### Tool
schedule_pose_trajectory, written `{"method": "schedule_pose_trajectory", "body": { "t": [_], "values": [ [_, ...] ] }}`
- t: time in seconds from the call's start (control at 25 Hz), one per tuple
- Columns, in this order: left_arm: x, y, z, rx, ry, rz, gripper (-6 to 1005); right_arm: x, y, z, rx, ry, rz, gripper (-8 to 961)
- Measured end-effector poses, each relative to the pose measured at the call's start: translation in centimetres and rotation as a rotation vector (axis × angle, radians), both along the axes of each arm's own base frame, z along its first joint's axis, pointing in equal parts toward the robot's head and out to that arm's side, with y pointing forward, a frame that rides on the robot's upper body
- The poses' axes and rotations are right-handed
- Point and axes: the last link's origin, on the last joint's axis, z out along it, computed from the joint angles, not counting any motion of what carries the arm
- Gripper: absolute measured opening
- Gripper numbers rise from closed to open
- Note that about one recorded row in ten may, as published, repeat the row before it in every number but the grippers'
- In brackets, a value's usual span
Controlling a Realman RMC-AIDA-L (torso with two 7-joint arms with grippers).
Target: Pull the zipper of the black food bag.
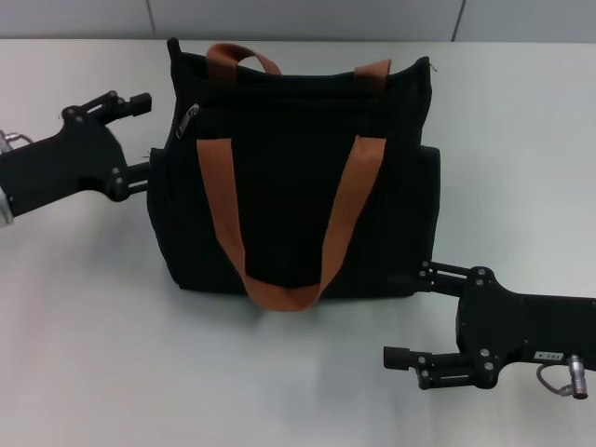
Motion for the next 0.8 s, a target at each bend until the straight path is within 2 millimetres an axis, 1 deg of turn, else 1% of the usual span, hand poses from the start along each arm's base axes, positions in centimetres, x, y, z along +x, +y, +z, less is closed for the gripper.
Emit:
{"method": "schedule_pose_trajectory", "body": {
  "t": [0.04, 0.24, 0.44, 0.8],
  "values": [
    [0.0, 0.5, -0.1, 0.037, 0.026, 0.005, 779, 0.0, 0.0, 0.0, 0.002, 0.001, 0.0, 838],
    [0.3, 1.0, 0.1, 0.116, 0.035, -0.013, 774, 0.0, 0.0, 0.0, 0.002, 0.003, -0.002, 839],
    [0.6, 0.6, 0.1, 0.169, 0.054, -0.085, 770, 0.0, 0.0, 0.1, 0.005, 0.006, -0.006, 838],
    [1.3, -0.9, -0.3, 0.162, 0.015, -0.166, 449, -0.4, 0.0, 0.4, 0.015, 0.049, -0.006, 837]
  ]
}}
